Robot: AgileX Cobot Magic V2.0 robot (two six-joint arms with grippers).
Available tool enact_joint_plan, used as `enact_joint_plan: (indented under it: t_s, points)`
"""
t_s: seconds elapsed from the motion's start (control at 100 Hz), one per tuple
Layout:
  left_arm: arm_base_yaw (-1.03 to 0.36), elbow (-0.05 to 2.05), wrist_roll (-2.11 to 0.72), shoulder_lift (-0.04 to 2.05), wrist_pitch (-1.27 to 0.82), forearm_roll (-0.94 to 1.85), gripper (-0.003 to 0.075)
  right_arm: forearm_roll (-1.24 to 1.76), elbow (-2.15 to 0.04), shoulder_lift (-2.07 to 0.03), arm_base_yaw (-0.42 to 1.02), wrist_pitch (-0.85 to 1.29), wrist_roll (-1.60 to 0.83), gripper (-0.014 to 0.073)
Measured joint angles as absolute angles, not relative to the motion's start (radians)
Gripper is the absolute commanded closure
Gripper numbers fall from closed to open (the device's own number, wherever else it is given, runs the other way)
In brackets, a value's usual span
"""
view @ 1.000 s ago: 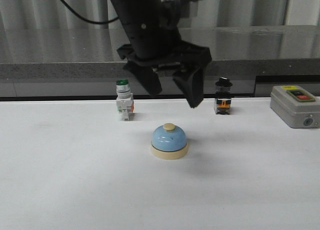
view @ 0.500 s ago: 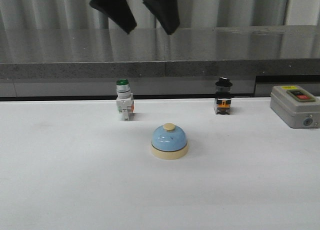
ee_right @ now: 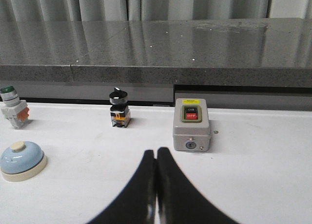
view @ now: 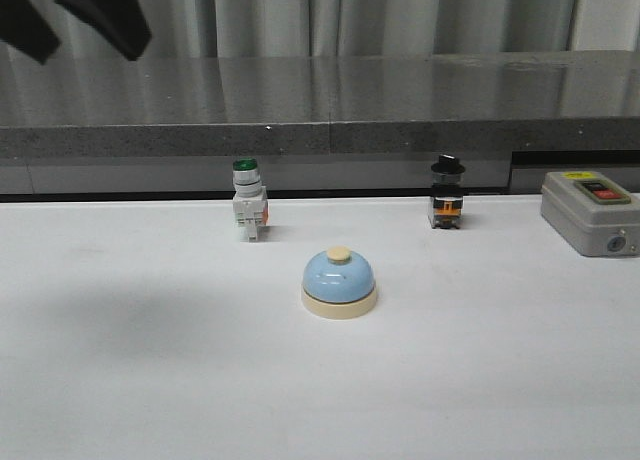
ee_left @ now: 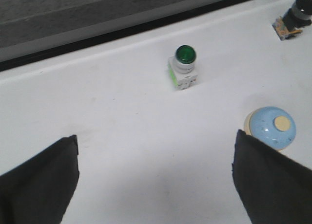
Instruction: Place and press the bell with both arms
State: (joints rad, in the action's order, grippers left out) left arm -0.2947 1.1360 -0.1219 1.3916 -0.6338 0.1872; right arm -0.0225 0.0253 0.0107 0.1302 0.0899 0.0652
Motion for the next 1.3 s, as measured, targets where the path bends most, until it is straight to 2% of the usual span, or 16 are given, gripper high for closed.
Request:
enact_joint_plan:
  t_s: [0.15,0.46,0.8,0.89,1.01,1.25,1.3]
  points:
    - [-0.249,0.958,-0.122,1.234,-0.549,0.192,0.0111,-0.022,0.025,0.011,0.130,0.090,0.065,0.0654]
    - [-0.243,0.636,-0.122,0.885,-0.357,0.200,0.0113,-0.022,0.025,0.011,0.130,0.090,0.065,0.0654]
    - [-0.241,0.471,-0.121,0.550,-0.350,0.214,0.0132,-0.022,0.025,0.011,0.130,0.090,0.065,0.0654]
    - [-0.241,0.467,-0.121,0.494,-0.353,0.217,0.0190,-0.022,0.025,0.011,0.130,0.090,0.065,0.0654]
    - [-0.241,0.467,-0.121,0.461,-0.353,0.218,0.0317,-0.022,0.025,0.011,0.130,0.090,0.065,0.0654]
    - [-0.241,0.467,-0.121,0.459,-0.354,0.218,0.0685,-0.022,0.025,0.011,0.130,0.090,0.065,0.0654]
    - [-0.241,0.467,-0.121,0.459,-0.354,0.218,0.0740,-0.022,0.025,0.011,0.130,0.090,0.065,0.0654]
